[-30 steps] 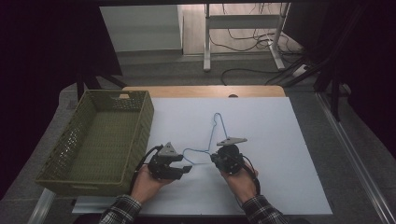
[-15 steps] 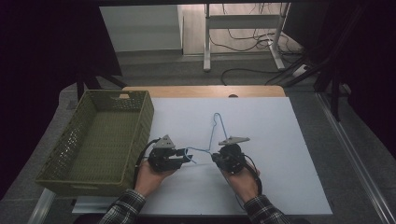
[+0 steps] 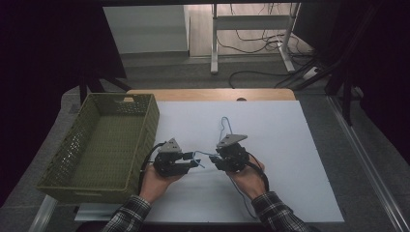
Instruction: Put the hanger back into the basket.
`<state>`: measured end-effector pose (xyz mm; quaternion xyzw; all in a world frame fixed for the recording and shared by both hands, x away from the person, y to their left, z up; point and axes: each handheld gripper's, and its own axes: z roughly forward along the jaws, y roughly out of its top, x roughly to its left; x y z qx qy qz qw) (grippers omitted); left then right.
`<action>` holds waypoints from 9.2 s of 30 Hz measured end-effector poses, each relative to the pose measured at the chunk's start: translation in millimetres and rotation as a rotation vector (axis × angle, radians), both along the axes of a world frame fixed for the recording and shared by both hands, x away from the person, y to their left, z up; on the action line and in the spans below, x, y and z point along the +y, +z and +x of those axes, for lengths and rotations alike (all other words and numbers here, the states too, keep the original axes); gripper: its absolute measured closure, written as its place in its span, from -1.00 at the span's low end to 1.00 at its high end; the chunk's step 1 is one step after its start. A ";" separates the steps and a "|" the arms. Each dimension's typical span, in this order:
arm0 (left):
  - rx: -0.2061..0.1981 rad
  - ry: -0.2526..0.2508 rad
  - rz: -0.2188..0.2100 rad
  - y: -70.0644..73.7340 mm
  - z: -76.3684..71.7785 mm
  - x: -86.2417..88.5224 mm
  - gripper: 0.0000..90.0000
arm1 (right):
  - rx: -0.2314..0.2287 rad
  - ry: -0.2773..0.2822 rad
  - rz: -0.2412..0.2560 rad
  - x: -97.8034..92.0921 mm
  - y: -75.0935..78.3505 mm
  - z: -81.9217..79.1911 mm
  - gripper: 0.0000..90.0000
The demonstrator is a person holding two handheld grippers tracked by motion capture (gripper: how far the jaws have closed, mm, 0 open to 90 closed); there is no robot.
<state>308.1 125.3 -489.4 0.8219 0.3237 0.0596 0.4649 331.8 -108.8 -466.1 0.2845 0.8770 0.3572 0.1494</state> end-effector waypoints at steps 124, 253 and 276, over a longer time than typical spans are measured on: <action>0.202 -0.058 -0.045 31.9 -9.0 -18.2 0.35 | -0.185 -0.083 0.270 -24.3 68.3 -8.9 0.90; 0.218 0.497 0.085 43.5 1.3 276.1 0.43 | 0.058 -0.208 0.161 -151.6 12.0 -69.4 -0.95; -0.031 0.248 -0.015 77.3 -75.8 166.4 -0.92 | 0.047 -0.207 0.151 -157.0 14.2 -71.7 -1.00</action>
